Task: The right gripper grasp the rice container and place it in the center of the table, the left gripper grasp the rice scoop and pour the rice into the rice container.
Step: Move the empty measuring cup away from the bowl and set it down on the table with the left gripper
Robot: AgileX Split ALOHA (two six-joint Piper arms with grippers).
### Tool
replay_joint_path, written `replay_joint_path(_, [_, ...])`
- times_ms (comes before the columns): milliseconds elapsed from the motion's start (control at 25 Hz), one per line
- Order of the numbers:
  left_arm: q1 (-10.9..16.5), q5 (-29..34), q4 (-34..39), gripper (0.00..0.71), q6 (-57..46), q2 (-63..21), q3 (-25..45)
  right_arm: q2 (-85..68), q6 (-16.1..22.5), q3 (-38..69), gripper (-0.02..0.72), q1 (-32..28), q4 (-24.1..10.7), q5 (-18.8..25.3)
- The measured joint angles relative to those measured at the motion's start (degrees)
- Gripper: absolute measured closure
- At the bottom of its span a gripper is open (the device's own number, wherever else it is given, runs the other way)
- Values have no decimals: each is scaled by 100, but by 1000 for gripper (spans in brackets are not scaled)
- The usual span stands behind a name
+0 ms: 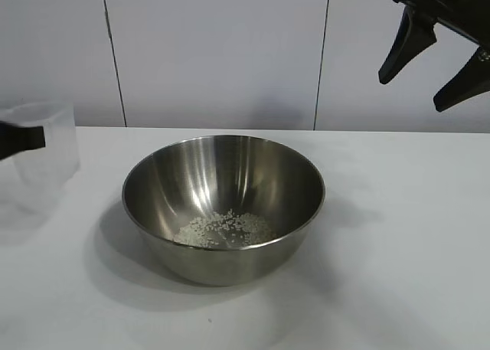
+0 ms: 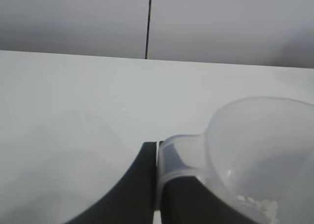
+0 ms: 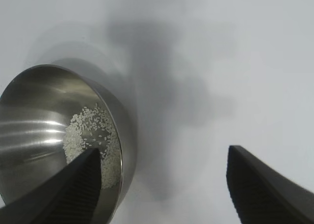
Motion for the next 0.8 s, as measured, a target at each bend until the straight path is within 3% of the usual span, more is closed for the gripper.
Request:
replay_joint_path(200, [0,-671,75,709,-92,799,0,0,0,0,209,0,23,-10])
replay_joint_path(640, [0,-745,-151,709,166,1476,-23,0,0,0,209,0,131,-15])
replay_joint_path(720, [0,-762,-361,686,166,1476,-8,0,0,0,209,0,131,-15])
replay_joint_path(800, [0,-797,-459,618,166,1476,73,0,0,0,209,0,131,-15])
